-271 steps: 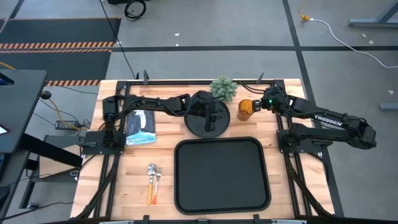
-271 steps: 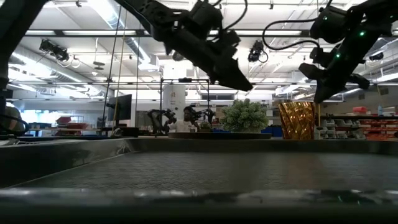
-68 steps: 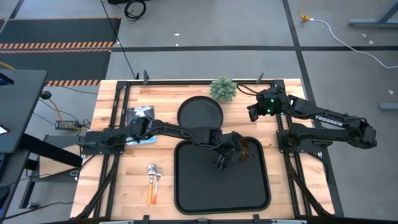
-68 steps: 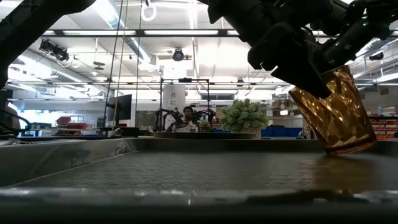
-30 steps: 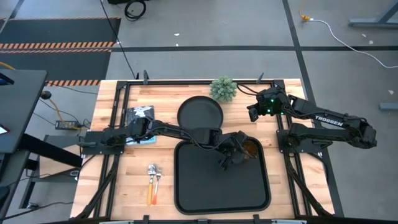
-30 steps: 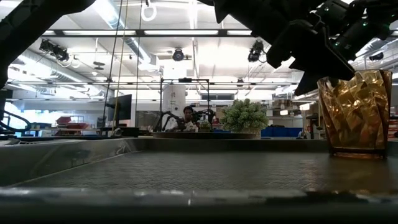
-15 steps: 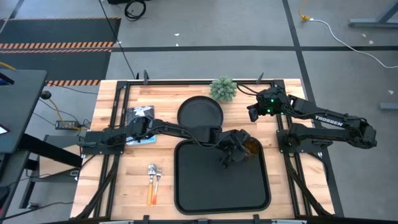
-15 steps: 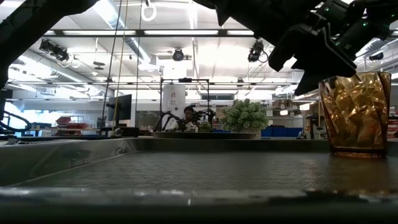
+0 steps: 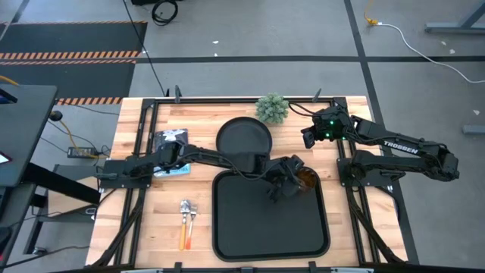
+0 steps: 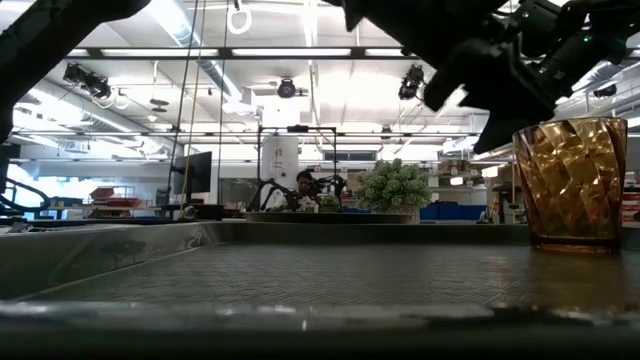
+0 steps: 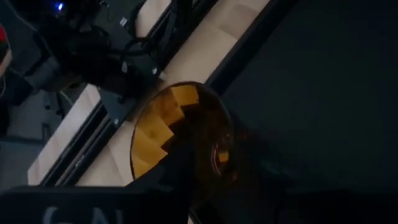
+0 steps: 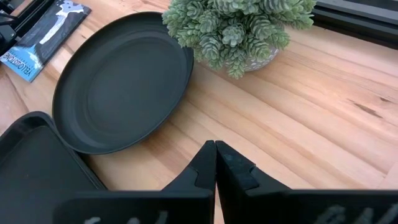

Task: Pick and place plate/cup/fork/spoon on tray
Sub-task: Put the brown cup on the top right of the black tray

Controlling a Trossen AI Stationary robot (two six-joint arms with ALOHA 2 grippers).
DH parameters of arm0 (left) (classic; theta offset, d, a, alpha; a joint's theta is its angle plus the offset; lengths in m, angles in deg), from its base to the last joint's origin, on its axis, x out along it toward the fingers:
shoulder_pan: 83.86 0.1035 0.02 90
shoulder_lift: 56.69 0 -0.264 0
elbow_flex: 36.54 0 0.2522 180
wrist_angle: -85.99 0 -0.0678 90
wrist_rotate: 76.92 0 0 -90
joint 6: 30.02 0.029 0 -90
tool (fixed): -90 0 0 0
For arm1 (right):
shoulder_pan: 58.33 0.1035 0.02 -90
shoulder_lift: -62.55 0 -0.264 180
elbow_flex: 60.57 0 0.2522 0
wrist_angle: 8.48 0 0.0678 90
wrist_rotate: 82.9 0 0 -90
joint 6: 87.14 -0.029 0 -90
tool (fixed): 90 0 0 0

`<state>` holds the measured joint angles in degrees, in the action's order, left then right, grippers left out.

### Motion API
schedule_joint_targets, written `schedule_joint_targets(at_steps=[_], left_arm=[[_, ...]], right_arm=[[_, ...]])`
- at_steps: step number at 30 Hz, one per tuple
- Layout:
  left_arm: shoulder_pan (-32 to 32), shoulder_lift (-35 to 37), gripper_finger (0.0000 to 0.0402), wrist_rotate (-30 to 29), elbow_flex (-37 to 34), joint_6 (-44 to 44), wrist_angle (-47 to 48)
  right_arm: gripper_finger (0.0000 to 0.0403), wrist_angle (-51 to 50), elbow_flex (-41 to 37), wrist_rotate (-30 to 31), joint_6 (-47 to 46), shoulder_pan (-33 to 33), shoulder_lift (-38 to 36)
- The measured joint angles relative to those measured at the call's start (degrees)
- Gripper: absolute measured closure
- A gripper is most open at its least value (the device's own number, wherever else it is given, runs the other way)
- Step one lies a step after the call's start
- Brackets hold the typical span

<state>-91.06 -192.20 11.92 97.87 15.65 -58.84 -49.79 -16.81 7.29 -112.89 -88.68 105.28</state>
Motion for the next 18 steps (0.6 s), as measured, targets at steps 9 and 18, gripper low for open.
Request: schedule_joint_targets(at_steps=[9, 18], left_arm=[[-3.1, 2.2, 0.031, -13.1, 0.1, -8.3, 9.0], [0.5, 0.4, 0.0326, -8.7, 0.1, -18.1, 14.8]], right_arm=[[0.0392, 0.5, 0.0, 0.2, 0.1, 0.0, 0.0], [0.0392, 0.9, 0.0, 0.2, 0.0, 0.0, 0.0]])
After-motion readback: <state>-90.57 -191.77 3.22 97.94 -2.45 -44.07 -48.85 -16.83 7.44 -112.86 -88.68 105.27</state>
